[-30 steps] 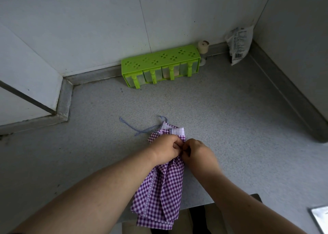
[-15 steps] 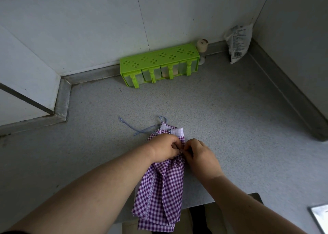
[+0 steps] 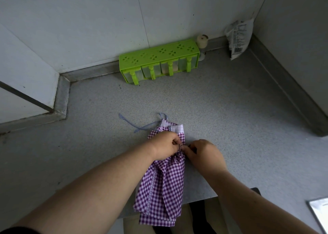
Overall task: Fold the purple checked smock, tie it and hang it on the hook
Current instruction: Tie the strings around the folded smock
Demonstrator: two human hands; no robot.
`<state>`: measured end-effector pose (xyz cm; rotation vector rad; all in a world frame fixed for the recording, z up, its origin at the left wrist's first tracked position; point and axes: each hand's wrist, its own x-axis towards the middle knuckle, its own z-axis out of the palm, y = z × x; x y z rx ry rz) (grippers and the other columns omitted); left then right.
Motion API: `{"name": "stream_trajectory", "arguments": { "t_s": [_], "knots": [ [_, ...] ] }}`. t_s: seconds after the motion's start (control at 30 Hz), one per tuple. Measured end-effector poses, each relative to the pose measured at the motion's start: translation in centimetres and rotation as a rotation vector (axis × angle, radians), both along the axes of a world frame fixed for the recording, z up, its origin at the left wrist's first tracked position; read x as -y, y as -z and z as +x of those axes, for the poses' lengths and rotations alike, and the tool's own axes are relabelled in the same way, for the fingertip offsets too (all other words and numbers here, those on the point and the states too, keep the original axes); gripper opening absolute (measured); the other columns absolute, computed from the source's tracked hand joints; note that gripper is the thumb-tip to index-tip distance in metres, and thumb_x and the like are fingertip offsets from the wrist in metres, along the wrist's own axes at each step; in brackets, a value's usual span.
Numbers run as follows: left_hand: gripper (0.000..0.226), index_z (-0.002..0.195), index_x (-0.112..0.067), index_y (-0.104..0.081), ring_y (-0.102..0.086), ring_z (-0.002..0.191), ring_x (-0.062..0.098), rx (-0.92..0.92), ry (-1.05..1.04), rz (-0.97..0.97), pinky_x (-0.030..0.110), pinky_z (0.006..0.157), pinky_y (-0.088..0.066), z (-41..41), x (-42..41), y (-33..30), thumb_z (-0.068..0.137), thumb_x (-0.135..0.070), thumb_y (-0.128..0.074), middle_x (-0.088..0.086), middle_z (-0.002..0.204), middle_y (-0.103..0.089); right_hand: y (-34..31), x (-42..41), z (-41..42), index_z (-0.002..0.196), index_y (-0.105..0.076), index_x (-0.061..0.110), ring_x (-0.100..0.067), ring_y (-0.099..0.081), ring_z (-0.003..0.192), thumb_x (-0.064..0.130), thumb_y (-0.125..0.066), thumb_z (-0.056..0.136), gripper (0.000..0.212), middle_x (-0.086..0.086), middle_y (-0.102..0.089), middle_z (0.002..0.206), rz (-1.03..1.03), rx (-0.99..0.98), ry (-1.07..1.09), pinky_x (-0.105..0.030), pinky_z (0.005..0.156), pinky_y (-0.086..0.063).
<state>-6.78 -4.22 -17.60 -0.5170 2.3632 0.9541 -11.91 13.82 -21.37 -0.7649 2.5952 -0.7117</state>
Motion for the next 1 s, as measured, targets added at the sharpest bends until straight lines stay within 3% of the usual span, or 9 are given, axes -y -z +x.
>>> {"name": "stream_trajectory", "arguments": {
  "t_s": [0.13, 0.27, 0.43, 0.53, 0.63, 0.8, 0.9, 1.0],
  "knots": [
    [0.016, 0.114, -0.026, -0.072, -0.066, 0.093, 0.005, -0.024, -0.022, 0.016, 0.025, 0.083, -0.052, 0.3, -0.2, -0.2, 0.102, -0.023, -0.064, -0.011, 0.100, -0.069, -0.5, 0.1, 0.1, 0.075, -0.060, 0.029, -0.004, -0.053, 0.067, 0.051, -0.068, 0.090, 0.028, 0.012, -0.056, 0.077, -0.047, 0.096, 0.037, -0.021, 0.055, -0.036],
    [0.018, 0.119, -0.025, -0.071, -0.066, 0.098, 0.007, -0.031, -0.041, 0.025, 0.027, 0.090, -0.053, 0.5, -0.3, -0.3, 0.103, -0.024, -0.063, -0.010, 0.106, -0.069, -0.9, 0.1, 0.4, 0.076, -0.064, 0.027, -0.009, -0.060, 0.066, 0.047, -0.071, 0.088, 0.025, 0.008, -0.063, 0.073, -0.078, 0.209, 0.114, -0.035, 0.060, -0.055],
    [0.020, 0.121, -0.022, -0.071, -0.065, 0.100, 0.010, -0.024, -0.052, 0.032, 0.026, 0.090, -0.050, 0.4, -0.3, -0.4, 0.103, -0.022, -0.063, -0.008, 0.109, -0.070, -1.3, 0.6, 0.6, 0.079, -0.065, 0.030, -0.006, -0.061, 0.066, 0.049, -0.072, 0.087, 0.021, 0.011, -0.065, 0.074, -0.037, 0.275, 0.102, -0.026, 0.057, -0.049],
    [0.020, 0.121, -0.023, -0.071, -0.066, 0.102, 0.011, -0.013, -0.056, 0.033, 0.028, 0.095, -0.052, 0.4, -0.3, -0.4, 0.103, -0.024, -0.063, -0.008, 0.108, -0.069, -1.3, 0.7, 0.6, 0.076, -0.064, 0.028, -0.007, -0.061, 0.064, 0.046, -0.071, 0.086, 0.023, 0.008, -0.064, 0.073, -0.015, 0.265, 0.126, -0.027, 0.054, -0.049],
    [0.019, 0.120, -0.024, -0.072, -0.067, 0.102, 0.010, -0.009, -0.061, 0.028, 0.029, 0.093, -0.052, 0.4, -0.3, -0.3, 0.104, -0.025, -0.062, -0.007, 0.110, -0.071, -1.3, 0.8, 0.7, 0.077, -0.064, 0.027, -0.007, -0.060, 0.063, 0.045, -0.069, 0.086, 0.021, 0.008, -0.064, 0.073, -0.019, 0.243, 0.110, -0.029, 0.055, -0.052],
    [0.019, 0.117, -0.026, -0.074, -0.065, 0.098, 0.008, 0.002, -0.074, 0.032, 0.026, 0.086, -0.049, 0.3, -0.4, -0.3, 0.104, -0.026, -0.060, -0.012, 0.102, -0.067, -1.3, 1.0, 0.9, 0.079, -0.064, 0.030, -0.005, -0.058, 0.062, 0.056, -0.069, 0.085, 0.028, 0.010, -0.062, 0.073, 0.059, 0.195, 0.050, -0.020, 0.050, -0.036],
    [0.015, 0.109, -0.029, -0.072, -0.065, 0.094, 0.007, 0.007, -0.057, 0.043, 0.028, 0.083, -0.051, 0.2, -0.4, -0.6, 0.104, -0.025, -0.059, -0.011, 0.100, -0.069, -0.8, 1.1, 1.0, 0.080, -0.061, 0.034, -0.004, -0.058, 0.068, 0.050, -0.070, 0.085, 0.020, 0.012, -0.061, 0.078, -0.007, 0.204, 0.075, -0.020, 0.055, -0.040],
    [0.011, 0.096, -0.032, -0.067, -0.066, 0.086, 0.008, 0.009, -0.055, 0.054, 0.029, 0.075, -0.051, 0.3, -0.4, -0.9, 0.102, -0.026, -0.059, -0.008, 0.096, -0.070, 0.0, 0.9, 1.0, 0.096, -0.063, 0.036, -0.004, -0.059, 0.081, 0.046, -0.070, 0.087, 0.015, 0.016, -0.061, 0.091, -0.057, 0.202, 0.059, -0.025, 0.068, -0.051]
  ]
}}
